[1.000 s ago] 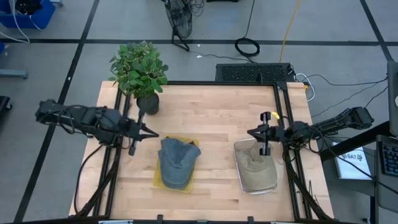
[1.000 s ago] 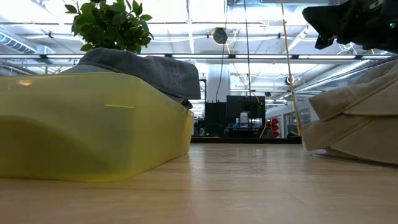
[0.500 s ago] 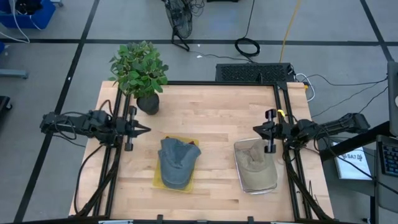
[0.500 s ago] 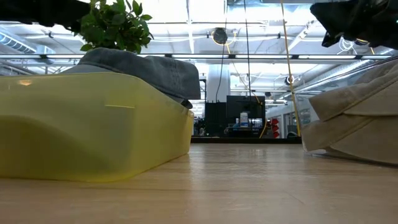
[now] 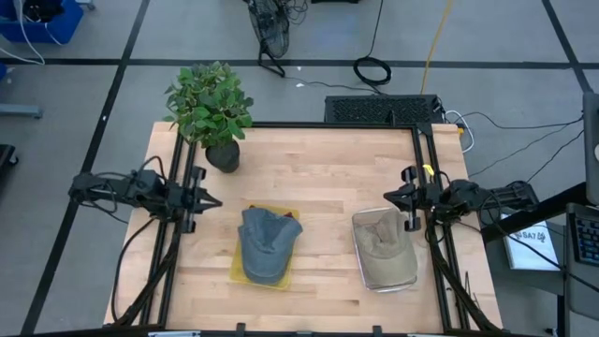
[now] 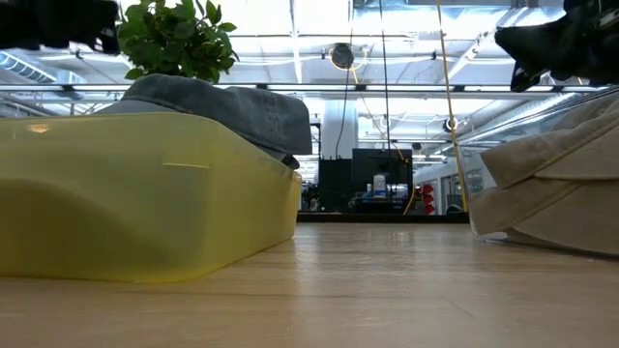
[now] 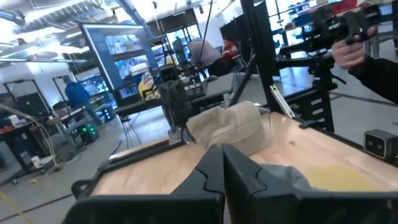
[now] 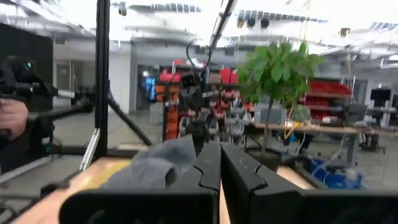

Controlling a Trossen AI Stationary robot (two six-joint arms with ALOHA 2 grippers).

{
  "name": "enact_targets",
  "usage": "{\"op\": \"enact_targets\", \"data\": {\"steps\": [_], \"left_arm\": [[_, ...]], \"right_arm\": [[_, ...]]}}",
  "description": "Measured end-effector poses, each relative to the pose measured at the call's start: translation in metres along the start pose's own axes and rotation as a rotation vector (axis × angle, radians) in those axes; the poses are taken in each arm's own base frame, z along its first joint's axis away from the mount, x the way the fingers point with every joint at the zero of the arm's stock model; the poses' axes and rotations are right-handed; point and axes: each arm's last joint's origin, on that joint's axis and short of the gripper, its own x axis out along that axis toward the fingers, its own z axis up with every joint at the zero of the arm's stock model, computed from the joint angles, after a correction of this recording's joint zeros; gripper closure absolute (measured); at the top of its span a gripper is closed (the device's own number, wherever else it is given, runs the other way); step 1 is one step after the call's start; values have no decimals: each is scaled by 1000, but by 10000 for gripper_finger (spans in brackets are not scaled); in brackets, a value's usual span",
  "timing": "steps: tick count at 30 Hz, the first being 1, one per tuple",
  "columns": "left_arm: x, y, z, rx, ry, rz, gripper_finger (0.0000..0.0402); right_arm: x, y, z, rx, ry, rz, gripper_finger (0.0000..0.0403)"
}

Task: Pick & Place hat
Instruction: Return to Home Position

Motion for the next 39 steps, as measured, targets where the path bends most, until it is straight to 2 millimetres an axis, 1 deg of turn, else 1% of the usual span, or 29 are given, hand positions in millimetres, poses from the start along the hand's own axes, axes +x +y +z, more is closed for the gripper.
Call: {"op": "enact_targets", "data": {"steps": [3, 5, 7, 11, 16, 20, 23, 33, 39], "left_arm": [[4, -5, -14, -4, -5, 5, 400], [5, -7, -20, 0, -34, 11, 400], [6, -8, -25, -1, -53, 9, 400], [7, -10, -31, -13, -30, 0, 400], [8, -12, -37, -11, -15, -4, 401], [9, -15, -48, -27, 12, -3, 401], [9, -18, -56, -35, 27, -4, 401], [9, -19, -61, -73, 77, 0, 401], [9, -19, -61, -74, 78, 8, 401]], "right_arm": [[0, 0, -2, 7, 18, -1, 403], [0, 0, -3, 29, 27, -2, 403], [0, 0, -3, 48, 35, -2, 403], [0, -1, -5, 46, 48, -34, 403], [0, -1, -3, 56, 15, -56, 403], [0, -1, -5, 58, 27, -58, 403], [0, -1, -2, 63, -1, -57, 403], [0, -1, -3, 43, 16, -56, 403], [0, -1, -4, 42, 17, -56, 403]]}}
